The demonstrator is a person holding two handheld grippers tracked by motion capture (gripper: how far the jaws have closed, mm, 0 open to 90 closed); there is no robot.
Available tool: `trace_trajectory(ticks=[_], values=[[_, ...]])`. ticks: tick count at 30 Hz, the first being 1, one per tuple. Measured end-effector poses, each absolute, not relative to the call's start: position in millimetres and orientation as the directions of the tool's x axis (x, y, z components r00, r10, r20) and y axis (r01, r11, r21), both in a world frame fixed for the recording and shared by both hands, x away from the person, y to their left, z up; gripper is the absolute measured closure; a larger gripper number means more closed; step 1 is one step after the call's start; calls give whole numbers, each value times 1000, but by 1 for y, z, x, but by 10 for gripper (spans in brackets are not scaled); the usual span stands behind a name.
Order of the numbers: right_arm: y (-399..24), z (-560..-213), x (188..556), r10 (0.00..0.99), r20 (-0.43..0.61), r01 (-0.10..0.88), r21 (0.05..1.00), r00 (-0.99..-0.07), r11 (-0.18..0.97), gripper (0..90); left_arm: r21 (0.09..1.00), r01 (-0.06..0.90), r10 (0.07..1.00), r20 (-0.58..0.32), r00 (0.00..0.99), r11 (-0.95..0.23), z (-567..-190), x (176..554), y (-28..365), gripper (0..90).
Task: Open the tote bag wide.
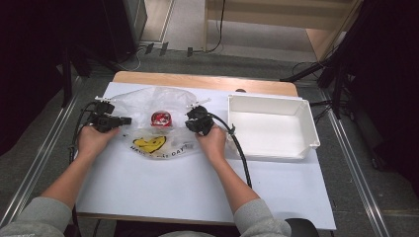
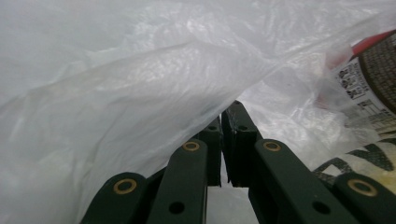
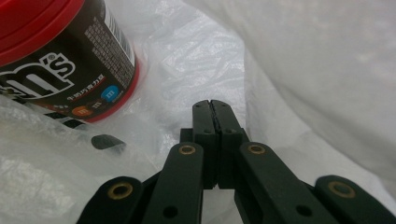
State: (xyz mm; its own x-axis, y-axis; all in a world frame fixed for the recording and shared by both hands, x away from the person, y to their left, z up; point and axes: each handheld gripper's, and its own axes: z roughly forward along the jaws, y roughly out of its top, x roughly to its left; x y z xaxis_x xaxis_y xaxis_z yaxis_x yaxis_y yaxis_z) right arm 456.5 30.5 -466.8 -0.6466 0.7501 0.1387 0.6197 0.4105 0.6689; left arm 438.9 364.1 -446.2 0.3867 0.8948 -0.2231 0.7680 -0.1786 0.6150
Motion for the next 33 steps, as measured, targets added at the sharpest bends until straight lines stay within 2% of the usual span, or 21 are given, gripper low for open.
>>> trace_trajectory(ticks=[14,19,24,30,33], values=[[26,-469,442,761,124,610,685,-637,398,900,626,761,918,-180,353,-170,-451,447,370,900],[25,-469,434,757,115,600,691,-643,404,900,634,760,923,-190,334,-145,-452,450,374,900],[26,-468,429,756,85,588,687,-649,427,900,639,752,931,-153,330,-162,-452,452,372,900],[20,-469,423,757,89,586,692,-648,421,900,636,759,934,-174,313,-136,-452,456,375,900],[16,-469,419,753,95,590,688,-651,423,900,606,784,935,-181,304,-137,-449,461,376,900]])
